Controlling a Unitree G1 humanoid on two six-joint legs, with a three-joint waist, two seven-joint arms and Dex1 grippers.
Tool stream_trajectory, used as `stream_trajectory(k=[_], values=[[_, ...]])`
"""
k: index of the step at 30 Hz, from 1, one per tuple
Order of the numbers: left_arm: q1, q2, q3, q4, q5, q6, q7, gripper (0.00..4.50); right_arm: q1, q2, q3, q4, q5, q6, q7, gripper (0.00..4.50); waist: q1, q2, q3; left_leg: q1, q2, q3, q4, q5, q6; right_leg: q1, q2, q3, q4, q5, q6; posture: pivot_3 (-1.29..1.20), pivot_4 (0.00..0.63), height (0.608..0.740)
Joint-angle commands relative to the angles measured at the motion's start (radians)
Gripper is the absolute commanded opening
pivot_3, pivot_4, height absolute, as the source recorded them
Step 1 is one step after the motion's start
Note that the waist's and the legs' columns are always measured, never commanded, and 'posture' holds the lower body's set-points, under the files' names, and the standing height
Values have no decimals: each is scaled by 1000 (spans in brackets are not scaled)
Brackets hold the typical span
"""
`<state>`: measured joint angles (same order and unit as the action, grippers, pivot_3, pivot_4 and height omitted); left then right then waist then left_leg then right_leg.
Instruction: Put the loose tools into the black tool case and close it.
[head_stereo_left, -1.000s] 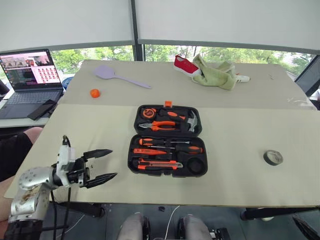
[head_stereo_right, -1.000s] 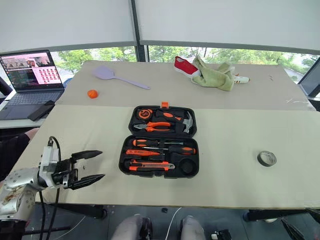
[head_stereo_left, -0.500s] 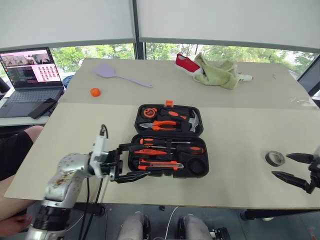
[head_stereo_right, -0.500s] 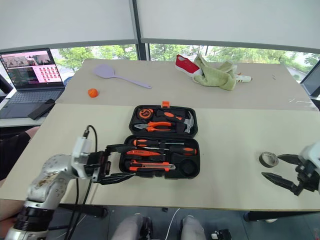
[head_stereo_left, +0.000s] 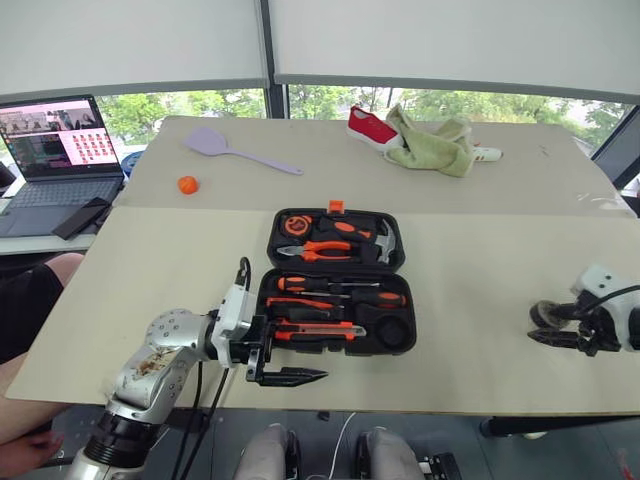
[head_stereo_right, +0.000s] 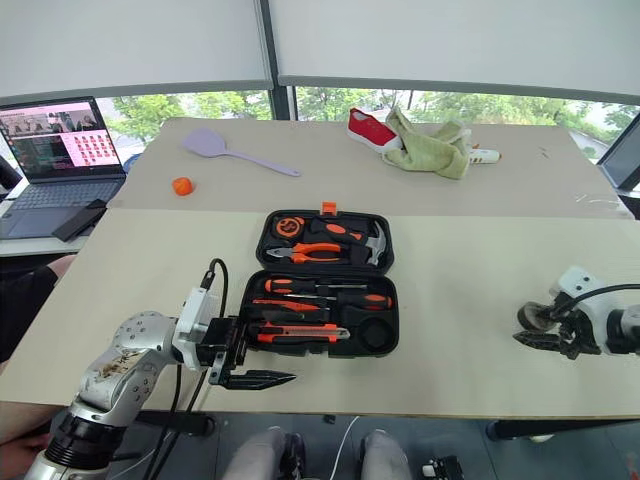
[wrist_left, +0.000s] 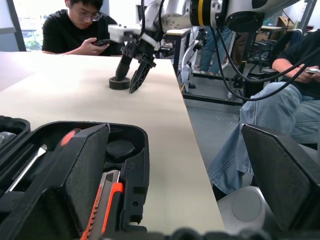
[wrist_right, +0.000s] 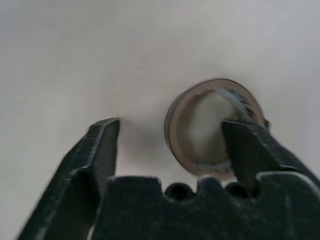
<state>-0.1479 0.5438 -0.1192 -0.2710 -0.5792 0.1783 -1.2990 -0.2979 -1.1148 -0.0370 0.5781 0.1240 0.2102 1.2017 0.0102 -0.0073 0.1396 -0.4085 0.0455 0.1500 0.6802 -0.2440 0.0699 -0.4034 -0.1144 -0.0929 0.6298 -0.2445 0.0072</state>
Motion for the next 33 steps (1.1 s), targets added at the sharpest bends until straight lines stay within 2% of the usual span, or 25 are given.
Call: stream_trajectory(k=[1,6,7,8,12,15,18,21,25,33], values=[[-6,-8,20,-33,-17,-15,16,4500,-25,0,3,22,-22,-34,9,2039,0,0,0,0,0,0,0,0,0,0,0,0,0,0,0,0,150,740],[0,-10,20,-33,-17,-20,26,4500,-50,-5,-9,-43,15,-53,75,332,-1,0,0,0,0,0,0,0,0,0,0,0,0,0,0,0,150,740],[4,-9,24,-31,-17,-23,28,4500,-52,-2,-19,-81,49,-55,117,77,-1,0,0,0,0,0,0,0,0,0,0,0,0,0,0,0,150,740],[9,-8,28,-31,-15,-27,31,4500,-50,0,-29,-124,83,-47,154,13,-2,0,0,0,0,0,0,0,-1,0,0,0,0,0,0,0,150,740],[41,-4,75,-30,-24,-38,58,4500,-22,8,-38,-439,290,135,292,13,-11,1,0,1,2,0,-1,0,-1,0,0,1,1,0,0,0,150,740],[77,8,119,-29,-37,-43,74,4500,-42,38,-2,-675,415,319,264,13,-12,0,1,1,3,-1,-1,0,-1,0,0,0,1,1,-1,0,150,740],[123,27,161,-22,-29,-60,74,4500,-93,80,89,-834,437,468,191,13,-10,0,1,0,3,-2,-1,-3,4,-1,0,-1,1,1,-1,0,150,740],[156,38,184,-16,-20,-75,70,4500,-135,113,166,-888,416,538,152,13,-2,-1,1,-1,3,-3,-1,-4,4,-2,-3,-2,0,1,-2,0,150,740],[190,37,171,-11,-6,-104,46,4500,-146,143,289,-886,330,514,138,13,6,-1,1,-3,1,-3,0,-3,3,-6,-9,-5,-1,1,-1,0,150,740],[213,24,143,-20,13,-142,50,4500,-187,167,399,-829,174,466,85,13,0,-3,2,-6,0,-3,1,-2,2,-4,-7,-6,0,1,-1,0,150,740]])
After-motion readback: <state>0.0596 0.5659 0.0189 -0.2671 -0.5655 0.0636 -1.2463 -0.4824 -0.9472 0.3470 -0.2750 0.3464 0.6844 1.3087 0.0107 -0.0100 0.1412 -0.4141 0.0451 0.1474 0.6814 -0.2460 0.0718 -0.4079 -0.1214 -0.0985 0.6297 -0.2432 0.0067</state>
